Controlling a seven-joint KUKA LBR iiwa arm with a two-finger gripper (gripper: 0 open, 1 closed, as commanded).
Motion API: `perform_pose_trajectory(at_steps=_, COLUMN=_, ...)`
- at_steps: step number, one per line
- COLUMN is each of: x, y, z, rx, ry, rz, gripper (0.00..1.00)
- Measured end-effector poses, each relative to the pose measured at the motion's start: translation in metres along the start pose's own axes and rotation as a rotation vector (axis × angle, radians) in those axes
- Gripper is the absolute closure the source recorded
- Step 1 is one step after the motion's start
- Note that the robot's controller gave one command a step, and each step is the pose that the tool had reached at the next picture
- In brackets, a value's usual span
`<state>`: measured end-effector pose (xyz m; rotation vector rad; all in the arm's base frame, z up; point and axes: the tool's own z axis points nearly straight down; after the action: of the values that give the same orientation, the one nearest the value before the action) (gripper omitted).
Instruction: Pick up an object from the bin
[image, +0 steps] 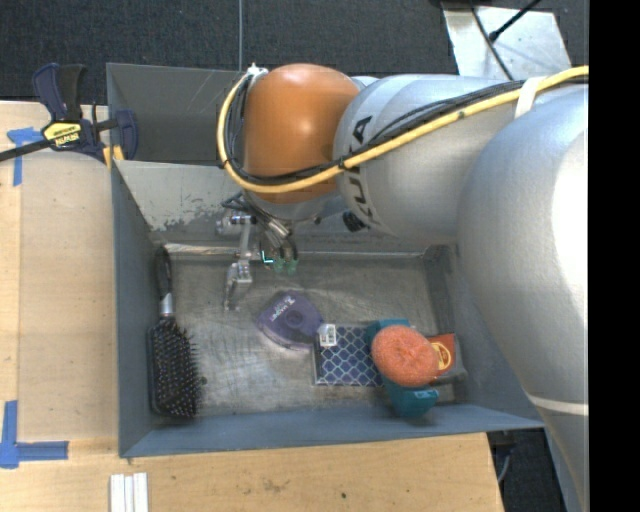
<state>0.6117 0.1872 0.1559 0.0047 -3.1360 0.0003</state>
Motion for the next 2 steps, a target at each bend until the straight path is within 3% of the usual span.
perform_pose_trajectory(at_steps=1, x=-0.002, y=-0.001, z=-0.005, rx=-0.001, ry=-0.008, rz=0.003, gripper=0.00)
perform_pose_trajectory(at_steps=2, x=0.002, y=-0.034, z=0.037, rx=-0.002, ry=-0.017, rz=-0.137, gripper=0.00)
